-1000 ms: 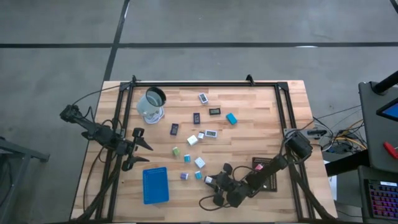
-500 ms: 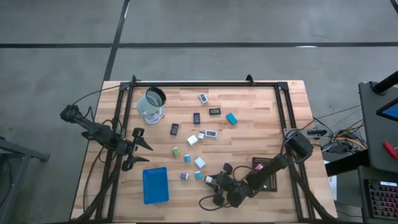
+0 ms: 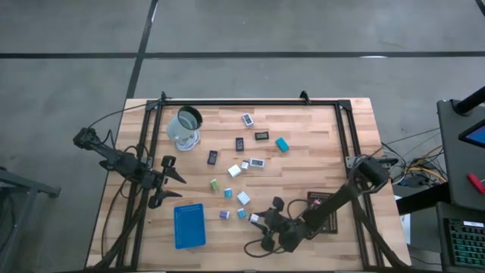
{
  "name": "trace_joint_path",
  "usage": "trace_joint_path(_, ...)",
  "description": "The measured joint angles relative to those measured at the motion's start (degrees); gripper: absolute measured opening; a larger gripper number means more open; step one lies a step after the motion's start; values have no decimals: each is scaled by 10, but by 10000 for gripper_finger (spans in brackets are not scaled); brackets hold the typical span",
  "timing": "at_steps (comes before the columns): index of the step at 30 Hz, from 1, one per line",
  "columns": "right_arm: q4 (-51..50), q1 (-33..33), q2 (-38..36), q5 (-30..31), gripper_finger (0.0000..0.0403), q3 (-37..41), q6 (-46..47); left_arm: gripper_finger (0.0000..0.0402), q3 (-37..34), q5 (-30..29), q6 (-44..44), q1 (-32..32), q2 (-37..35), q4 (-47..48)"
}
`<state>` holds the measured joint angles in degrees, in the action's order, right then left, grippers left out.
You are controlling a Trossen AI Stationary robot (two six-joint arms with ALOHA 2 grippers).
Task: Pick & Place Office items
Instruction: Put the bottom white black charger adapter into the black bin
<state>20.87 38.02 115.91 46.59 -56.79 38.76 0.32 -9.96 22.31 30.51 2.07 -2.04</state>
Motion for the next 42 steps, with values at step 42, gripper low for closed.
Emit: trace_joint_path(42,-743,195,-436,-226,139,1,513,234,0,0,0,0,0,1)
